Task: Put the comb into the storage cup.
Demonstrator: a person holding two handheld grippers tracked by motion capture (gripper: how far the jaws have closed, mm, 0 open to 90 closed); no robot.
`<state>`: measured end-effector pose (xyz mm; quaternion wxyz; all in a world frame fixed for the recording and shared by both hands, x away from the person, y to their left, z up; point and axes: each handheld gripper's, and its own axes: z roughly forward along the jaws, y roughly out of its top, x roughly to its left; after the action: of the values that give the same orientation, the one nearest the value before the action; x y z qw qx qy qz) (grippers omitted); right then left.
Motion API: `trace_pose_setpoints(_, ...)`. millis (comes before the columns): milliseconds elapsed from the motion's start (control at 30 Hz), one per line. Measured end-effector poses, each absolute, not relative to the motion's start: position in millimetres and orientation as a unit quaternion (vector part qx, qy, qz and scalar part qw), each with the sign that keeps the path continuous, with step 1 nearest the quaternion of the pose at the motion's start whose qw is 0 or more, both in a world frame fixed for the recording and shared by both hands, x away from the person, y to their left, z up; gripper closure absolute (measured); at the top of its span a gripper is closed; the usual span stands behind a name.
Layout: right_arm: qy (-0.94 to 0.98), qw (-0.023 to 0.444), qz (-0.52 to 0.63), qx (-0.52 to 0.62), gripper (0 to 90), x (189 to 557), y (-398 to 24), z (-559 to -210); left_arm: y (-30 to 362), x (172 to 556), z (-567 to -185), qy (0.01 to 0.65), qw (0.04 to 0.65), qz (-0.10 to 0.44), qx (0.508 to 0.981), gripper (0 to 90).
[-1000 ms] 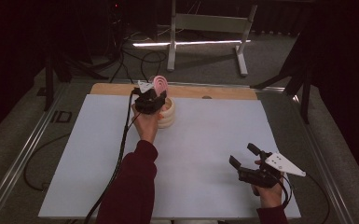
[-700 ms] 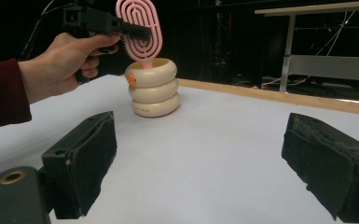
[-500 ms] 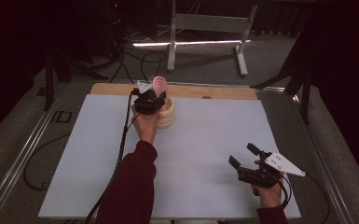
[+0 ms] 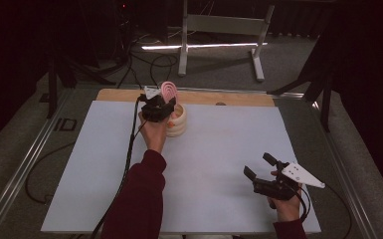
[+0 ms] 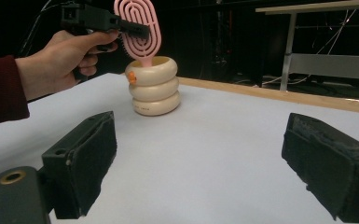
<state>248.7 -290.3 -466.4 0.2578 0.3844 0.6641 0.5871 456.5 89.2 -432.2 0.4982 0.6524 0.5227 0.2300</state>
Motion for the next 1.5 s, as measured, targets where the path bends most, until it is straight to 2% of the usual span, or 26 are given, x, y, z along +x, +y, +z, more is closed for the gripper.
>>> trace_pose_setpoints(1500, 0.667, 0.258, 0.583, 0.385, 11.3, 249, -288, -467, 118, 460, -444, 0.541, 0.467, 0.221, 0.663, 56.0)
